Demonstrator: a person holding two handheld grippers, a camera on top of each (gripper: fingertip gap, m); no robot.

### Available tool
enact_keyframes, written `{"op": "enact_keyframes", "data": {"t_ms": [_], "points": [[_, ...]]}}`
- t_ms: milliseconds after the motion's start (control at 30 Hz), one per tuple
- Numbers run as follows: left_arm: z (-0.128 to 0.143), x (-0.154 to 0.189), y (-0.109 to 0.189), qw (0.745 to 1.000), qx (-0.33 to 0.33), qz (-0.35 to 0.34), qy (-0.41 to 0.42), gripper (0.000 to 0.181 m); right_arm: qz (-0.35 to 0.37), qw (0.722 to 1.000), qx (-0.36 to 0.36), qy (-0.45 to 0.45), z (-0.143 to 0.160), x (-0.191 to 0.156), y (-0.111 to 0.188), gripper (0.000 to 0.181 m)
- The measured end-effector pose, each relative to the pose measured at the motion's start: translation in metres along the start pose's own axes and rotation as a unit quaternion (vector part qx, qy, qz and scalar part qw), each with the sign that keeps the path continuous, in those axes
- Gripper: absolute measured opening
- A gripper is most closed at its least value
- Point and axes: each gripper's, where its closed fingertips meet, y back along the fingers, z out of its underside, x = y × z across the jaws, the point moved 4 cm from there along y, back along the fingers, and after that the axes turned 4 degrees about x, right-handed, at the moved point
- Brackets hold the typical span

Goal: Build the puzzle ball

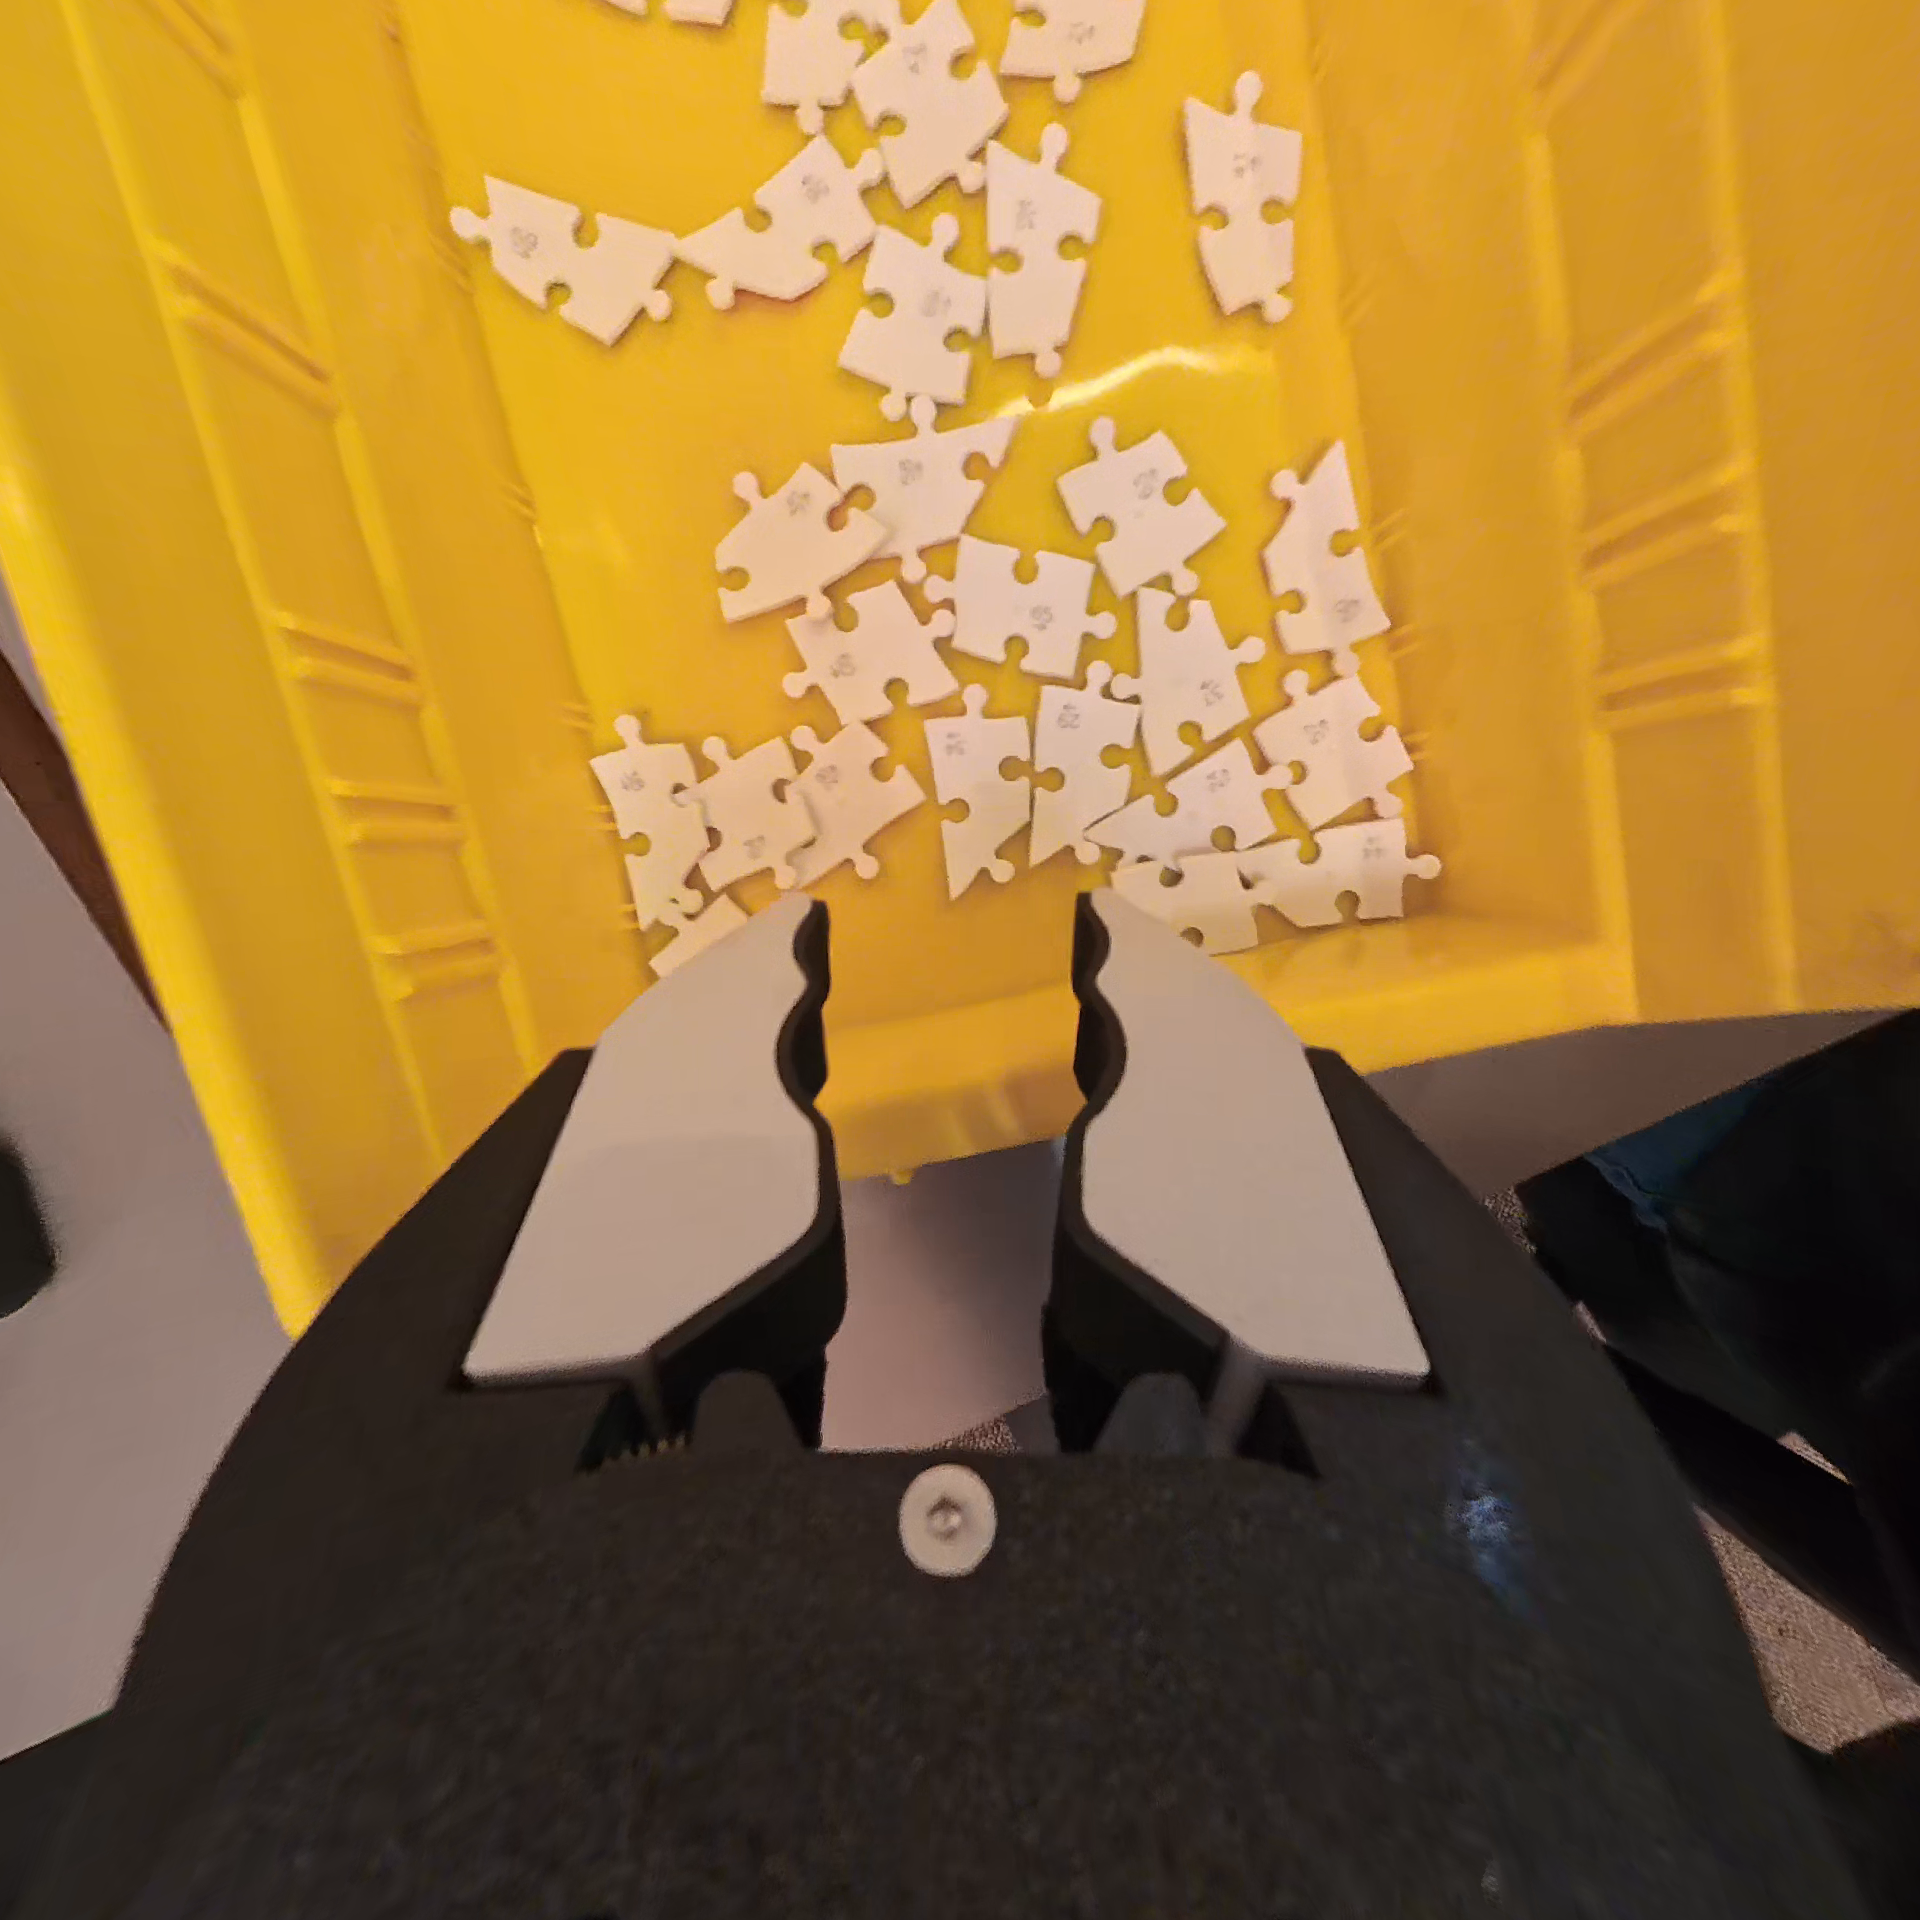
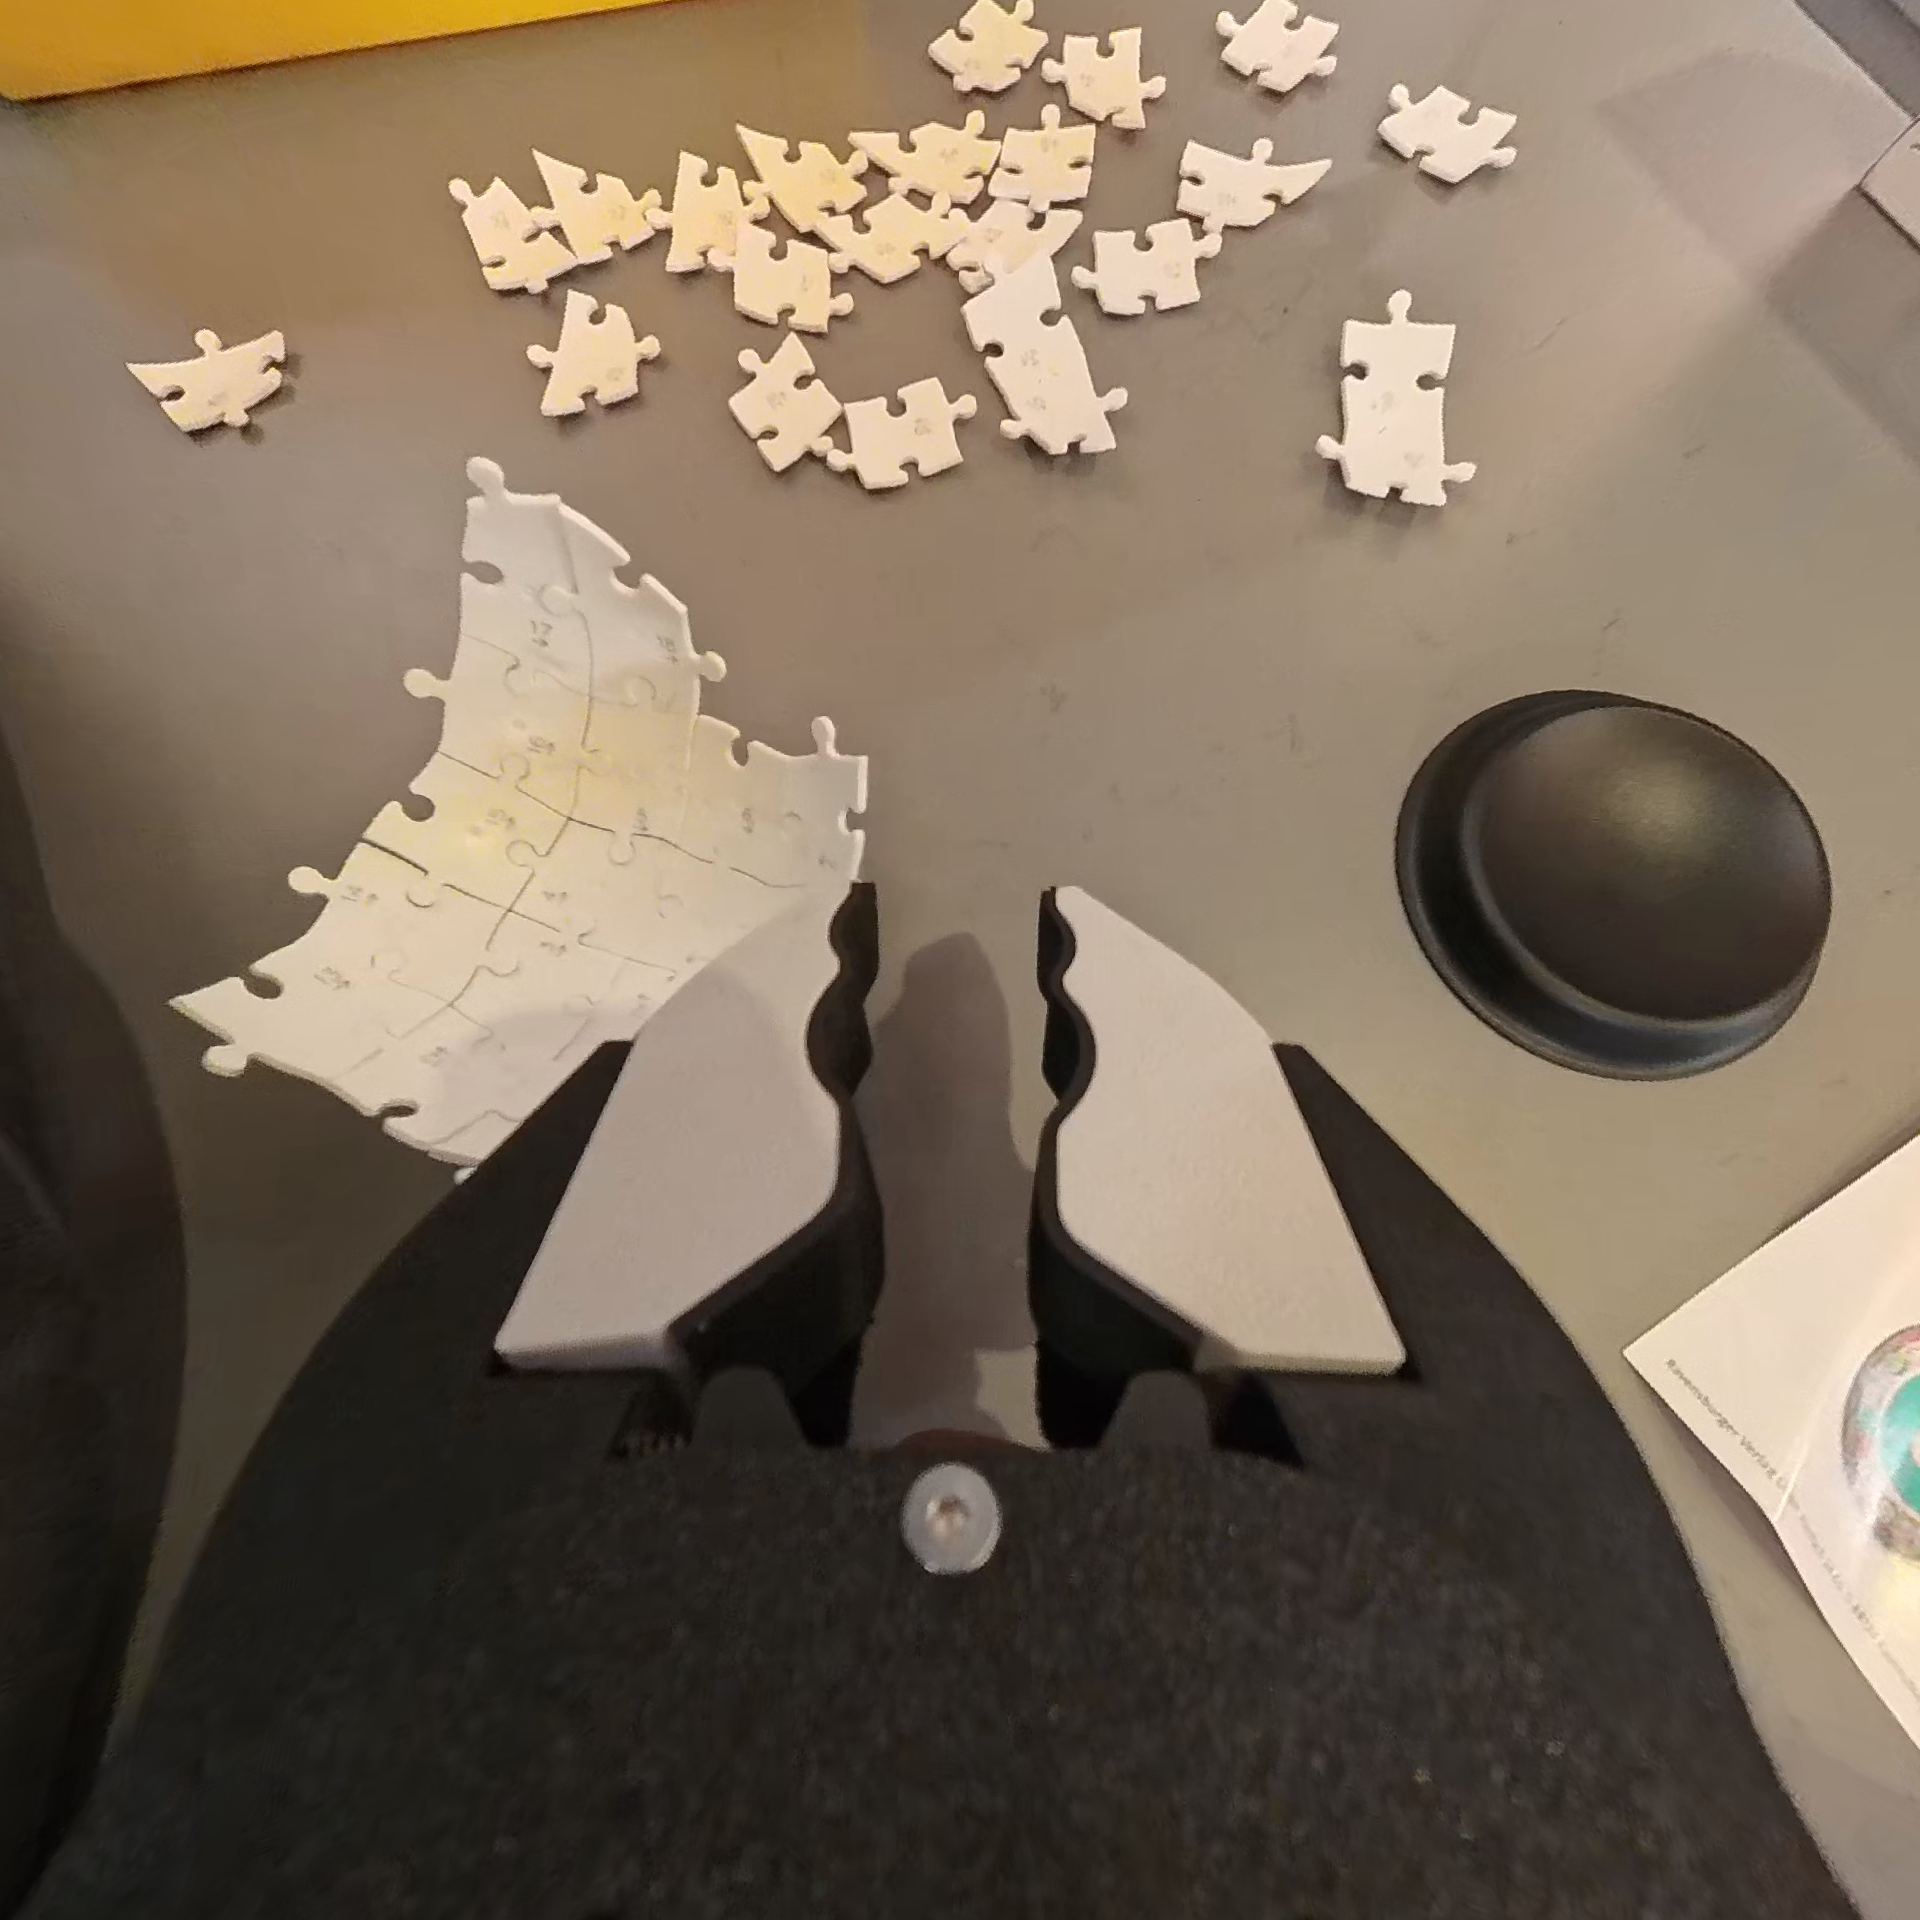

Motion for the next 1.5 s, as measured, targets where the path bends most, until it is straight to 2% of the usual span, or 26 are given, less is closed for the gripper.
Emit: {"op": "enact_keyframes", "data": {"t_ms": [300,433,633,700,867,967,1067,1400,1500], "points": [[-0.021,-0.016,-0.012,1.0,-0.008,-0.021,-0.004,0.049,-0.006,1.0,0.004,-0.004,0.002,0.001,-0.004,0.029],[-0.035,-0.019,-0.032,0.998,-0.038,-0.025,-0.034,0.052,-0.008,1.0,0.003,-0.001,0.003,0.0,-0.005,0.029],[-0.045,-0.028,-0.065,0.989,-0.123,-0.038,-0.068,0.052,0.001,1.0,0.008,-0.008,0.007,0.003,0.003,0.029],[-0.05,-0.027,-0.07,0.989,-0.131,-0.024,-0.066,0.046,0.006,1.0,0.008,-0.012,0.01,0.005,0.006,0.029],[-0.053,-0.031,-0.073,0.986,-0.144,-0.028,-0.073,0.042,0.015,1.0,0.011,-0.022,0.016,0.008,0.013,0.029],[-0.053,-0.03,-0.074,0.985,-0.153,-0.021,-0.075,0.028,0.014,0.999,0.014,-0.028,0.018,0.009,0.014,0.029],[-0.054,-0.033,-0.074,0.984,-0.156,-0.029,-0.078,0.024,0.011,0.999,0.015,-0.027,0.019,0.009,0.014,0.029],[-0.059,-0.047,-0.071,0.988,-0.135,-0.06,-0.046,0.026,0.009,0.999,0.02,-0.024,0.017,0.008,0.014,0.028],[-0.06,-0.045,-0.07,0.99,-0.121,-0.062,-0.038,0.033,0.01,0.999,0.02,-0.024,0.017,0.008,0.015,0.028]]}}
